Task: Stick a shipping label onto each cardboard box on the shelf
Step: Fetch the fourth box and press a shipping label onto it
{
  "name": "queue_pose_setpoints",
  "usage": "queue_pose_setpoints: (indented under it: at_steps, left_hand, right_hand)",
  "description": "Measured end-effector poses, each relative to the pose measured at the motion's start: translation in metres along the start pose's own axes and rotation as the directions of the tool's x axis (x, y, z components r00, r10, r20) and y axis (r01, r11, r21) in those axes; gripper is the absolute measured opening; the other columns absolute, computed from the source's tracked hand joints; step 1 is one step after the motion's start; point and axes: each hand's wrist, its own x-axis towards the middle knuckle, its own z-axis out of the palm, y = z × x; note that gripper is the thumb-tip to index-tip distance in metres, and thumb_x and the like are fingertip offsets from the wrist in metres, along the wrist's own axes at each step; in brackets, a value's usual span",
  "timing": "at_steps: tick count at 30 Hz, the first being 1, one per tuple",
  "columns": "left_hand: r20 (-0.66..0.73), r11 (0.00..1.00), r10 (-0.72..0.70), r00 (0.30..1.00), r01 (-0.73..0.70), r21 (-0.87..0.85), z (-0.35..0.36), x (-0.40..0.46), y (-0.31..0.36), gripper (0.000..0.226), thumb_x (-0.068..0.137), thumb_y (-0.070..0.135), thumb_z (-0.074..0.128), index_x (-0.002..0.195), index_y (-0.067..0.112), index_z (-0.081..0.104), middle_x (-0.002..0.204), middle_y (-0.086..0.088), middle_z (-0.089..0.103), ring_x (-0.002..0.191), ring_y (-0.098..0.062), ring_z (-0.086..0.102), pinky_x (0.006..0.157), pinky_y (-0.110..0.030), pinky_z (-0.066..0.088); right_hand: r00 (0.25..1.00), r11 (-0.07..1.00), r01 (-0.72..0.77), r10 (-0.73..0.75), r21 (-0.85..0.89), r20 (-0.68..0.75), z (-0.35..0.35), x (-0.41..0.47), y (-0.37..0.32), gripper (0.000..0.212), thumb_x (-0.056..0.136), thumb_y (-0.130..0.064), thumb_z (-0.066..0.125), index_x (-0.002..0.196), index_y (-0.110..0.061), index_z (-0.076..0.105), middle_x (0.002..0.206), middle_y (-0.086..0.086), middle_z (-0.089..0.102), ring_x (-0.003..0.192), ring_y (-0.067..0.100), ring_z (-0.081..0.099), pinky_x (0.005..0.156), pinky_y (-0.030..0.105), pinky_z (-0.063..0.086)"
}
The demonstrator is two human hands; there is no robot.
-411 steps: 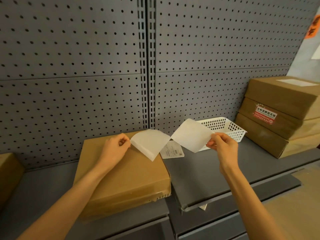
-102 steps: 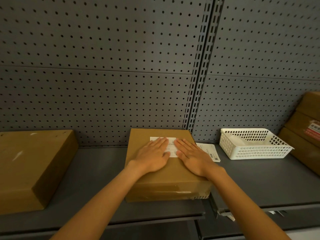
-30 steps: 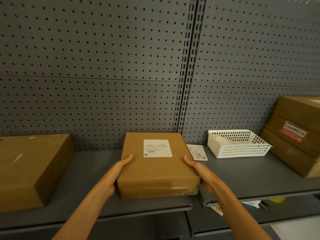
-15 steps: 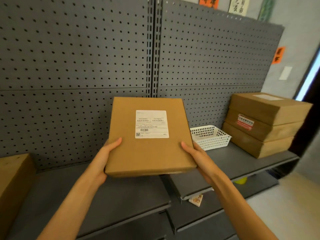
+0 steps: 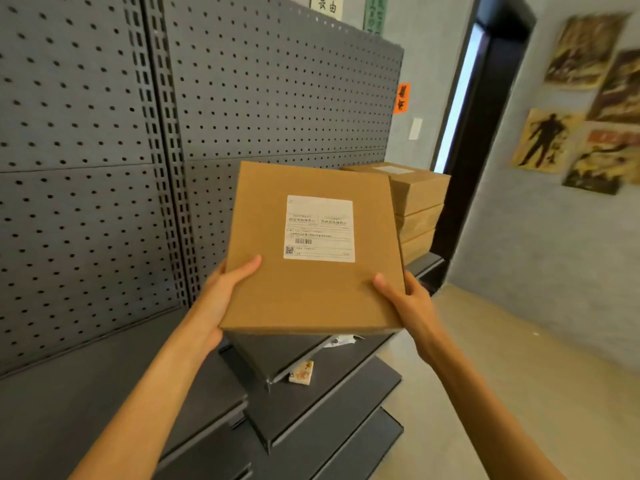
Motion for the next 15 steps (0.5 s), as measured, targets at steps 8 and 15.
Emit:
queue_pose_setpoints:
  at_steps: [8,15]
  left_hand:
    - [0.160,1.000,-0.004,0.987,-0.001,0.030,0.090,0.002,-0.014,0.058,0.065,0.042,0.071,0.119,0.027,0.060,0.104,0.000,0.073,0.098,-0.023,0.067,0.078,-0.038,0.052]
    - [0.261,0.999,-0.003,0.965,-0.007,0.038,0.189,-0.005,-0.030,0.049,0.077,0.037,0.069,0.122,0.024,0.058,0.106,-0.002,0.072,0.098,-0.023,0.067,0.072,-0.034,0.052]
  right_hand:
    - [0.990,1.000,-0.013,0.009,-0.026,-0.144,-0.089,-0.029,-0.006,0.053,0.078,-0.048,0.061,0.123,-0.026,0.047,0.110,-0.007,0.063,0.091,0.007,0.063,0.065,0.015,0.046]
    - [0.974,0.999,0.017,-0.025,-0.039,-0.224,-0.188,-0.052,-0.010,0.050,0.075,-0.050,0.064,0.118,-0.028,0.053,0.109,-0.009,0.066,0.092,0.007,0.066,0.066,0.015,0.050]
